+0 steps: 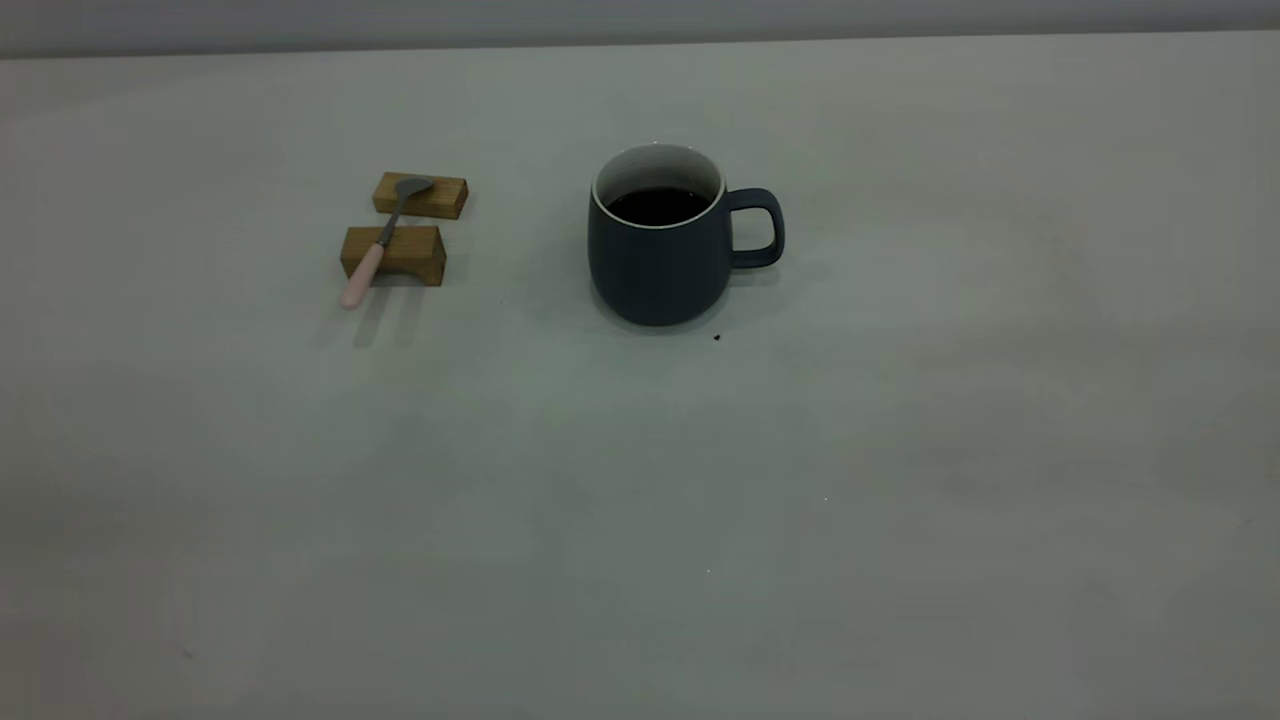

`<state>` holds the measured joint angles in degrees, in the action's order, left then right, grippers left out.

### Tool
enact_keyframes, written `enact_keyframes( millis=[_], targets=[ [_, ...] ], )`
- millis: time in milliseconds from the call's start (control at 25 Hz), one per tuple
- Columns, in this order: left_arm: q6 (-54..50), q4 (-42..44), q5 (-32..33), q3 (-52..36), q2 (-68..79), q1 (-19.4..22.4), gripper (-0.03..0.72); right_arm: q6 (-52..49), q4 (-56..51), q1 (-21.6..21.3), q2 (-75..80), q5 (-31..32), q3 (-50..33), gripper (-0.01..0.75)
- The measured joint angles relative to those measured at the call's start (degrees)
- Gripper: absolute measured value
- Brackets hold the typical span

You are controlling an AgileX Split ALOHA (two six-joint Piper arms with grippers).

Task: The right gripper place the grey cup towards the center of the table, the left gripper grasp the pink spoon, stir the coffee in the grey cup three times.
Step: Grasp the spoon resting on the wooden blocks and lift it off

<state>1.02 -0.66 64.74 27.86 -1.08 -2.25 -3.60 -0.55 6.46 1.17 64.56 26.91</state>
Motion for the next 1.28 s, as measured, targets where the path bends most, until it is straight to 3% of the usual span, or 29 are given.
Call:
enact_keyframes(
  millis=[600, 720, 1000, 1280],
  targets=[
    [-1.02, 0.00, -0.06, 0.00, 0.00, 0.00, 0.286, -0.07, 0.00, 0.00, 0.00, 0.05, 0.00, 0.379],
    [-1.47, 0.00, -0.85, 0.46, 1.70, 0.00, 0.344, -0.07, 0.00, 0.00, 0.00, 0.05, -0.05, 0.379],
    [-1.42, 0.00, -7.25, 2.08, 19.05, 0.00, 0.590, -0.16, 0.00, 0.00, 0.00, 0.05, -0.05, 0.377],
    [-1.93, -0.48, -16.87, 8.66, 45.79, 0.00, 0.596, -0.16, 0.00, 0.00, 0.00, 0.05, -0.05, 0.377]
  ],
)
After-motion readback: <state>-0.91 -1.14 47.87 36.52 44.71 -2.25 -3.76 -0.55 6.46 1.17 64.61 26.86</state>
